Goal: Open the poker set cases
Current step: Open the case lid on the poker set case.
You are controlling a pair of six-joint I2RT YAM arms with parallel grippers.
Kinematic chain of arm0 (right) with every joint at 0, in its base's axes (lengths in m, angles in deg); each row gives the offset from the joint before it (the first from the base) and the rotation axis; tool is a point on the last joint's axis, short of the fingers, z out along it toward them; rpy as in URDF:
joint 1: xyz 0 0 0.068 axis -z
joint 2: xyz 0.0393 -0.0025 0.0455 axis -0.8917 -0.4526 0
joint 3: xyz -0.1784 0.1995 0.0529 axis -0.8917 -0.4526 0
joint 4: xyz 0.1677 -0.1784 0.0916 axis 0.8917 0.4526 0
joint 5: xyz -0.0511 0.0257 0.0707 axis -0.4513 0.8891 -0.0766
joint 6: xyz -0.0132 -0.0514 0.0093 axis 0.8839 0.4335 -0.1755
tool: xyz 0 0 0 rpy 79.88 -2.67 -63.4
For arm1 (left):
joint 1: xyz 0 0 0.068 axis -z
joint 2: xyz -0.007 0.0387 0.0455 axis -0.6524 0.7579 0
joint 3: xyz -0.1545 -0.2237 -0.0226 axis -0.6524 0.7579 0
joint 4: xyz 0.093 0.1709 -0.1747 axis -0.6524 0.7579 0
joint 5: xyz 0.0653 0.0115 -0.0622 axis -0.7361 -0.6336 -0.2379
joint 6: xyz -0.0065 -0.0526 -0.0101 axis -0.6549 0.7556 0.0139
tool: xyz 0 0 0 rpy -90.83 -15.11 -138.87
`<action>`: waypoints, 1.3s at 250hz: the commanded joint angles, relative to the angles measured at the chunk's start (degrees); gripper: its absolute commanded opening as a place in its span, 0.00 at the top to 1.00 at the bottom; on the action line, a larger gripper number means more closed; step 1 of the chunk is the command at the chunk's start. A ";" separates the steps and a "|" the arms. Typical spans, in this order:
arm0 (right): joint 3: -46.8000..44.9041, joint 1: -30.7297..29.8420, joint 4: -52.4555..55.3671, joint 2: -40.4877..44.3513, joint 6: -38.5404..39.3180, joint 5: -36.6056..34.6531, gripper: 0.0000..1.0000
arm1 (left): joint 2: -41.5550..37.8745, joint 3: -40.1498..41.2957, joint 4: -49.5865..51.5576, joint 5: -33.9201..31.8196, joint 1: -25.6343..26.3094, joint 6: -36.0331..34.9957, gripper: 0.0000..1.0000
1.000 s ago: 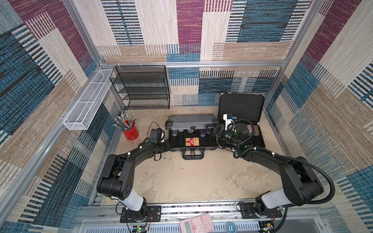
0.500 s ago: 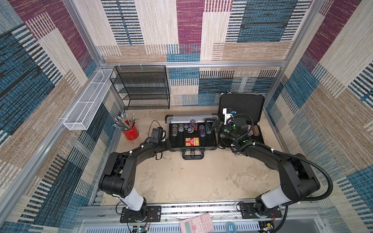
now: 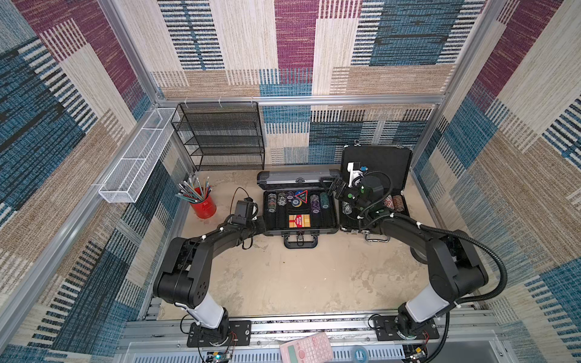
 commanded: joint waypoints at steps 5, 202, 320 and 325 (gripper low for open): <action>2.10 0.38 -0.69 -1.80 0.08 -1.21 0.00 | 1.04 0.71 10.73 -0.54 0.04 -0.26 0.81; 6.15 0.70 0.75 -4.86 1.53 -1.91 0.00 | 1.56 0.98 9.82 -0.84 0.04 0.12 0.83; 11.87 0.91 2.41 -7.47 2.28 -1.65 0.01 | 2.33 2.16 8.93 -0.72 0.04 1.40 0.86; 12.10 0.96 2.43 -7.53 2.34 -1.65 0.01 | 2.42 2.12 8.86 -0.67 0.01 1.50 0.86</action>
